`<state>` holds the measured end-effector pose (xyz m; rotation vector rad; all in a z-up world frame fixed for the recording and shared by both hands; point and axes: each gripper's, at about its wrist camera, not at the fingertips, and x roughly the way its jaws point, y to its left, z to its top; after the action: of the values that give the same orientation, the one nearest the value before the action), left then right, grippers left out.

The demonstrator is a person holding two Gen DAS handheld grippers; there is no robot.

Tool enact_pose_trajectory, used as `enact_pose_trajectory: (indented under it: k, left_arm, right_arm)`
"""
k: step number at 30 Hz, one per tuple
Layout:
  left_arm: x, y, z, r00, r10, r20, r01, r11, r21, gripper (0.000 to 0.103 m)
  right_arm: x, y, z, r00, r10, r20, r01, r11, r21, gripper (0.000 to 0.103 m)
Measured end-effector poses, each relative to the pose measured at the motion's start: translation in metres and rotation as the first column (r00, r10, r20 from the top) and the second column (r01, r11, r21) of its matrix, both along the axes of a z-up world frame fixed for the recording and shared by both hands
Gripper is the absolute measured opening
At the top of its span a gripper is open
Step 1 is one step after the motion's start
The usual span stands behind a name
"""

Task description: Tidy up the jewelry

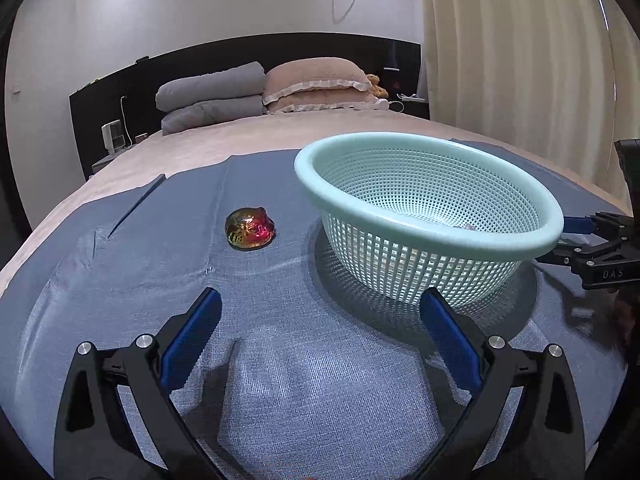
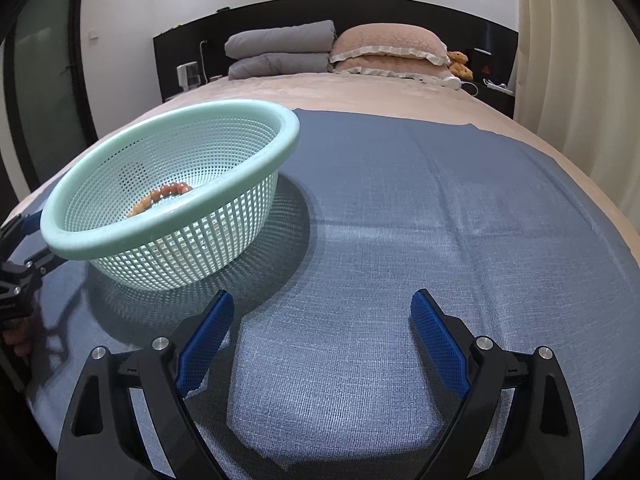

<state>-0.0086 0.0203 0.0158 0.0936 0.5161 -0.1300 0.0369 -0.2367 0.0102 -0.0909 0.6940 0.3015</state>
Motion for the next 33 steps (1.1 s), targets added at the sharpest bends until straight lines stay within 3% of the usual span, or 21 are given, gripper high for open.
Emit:
enact_pose_trajectory:
  k: [23, 33]
  left_arm:
    - [0.0000, -0.0008, 0.0000, 1.000, -0.019, 0.004, 0.019, 1.000, -0.010, 0.097]
    - [0.0008, -0.0019, -0.0017, 1.000, 0.015, -0.001, -0.015, 1.000, 0.018, 0.097]
  right_arm:
    - [0.0021, 0.0023, -0.0010, 1.000, 0.001, -0.007, -0.001, 1.000, -0.012, 0.086]
    - [0.0013, 0.0038, -0.0015, 1.000, 0.006, 0.000, -0.006, 1.000, -0.021, 0.086]
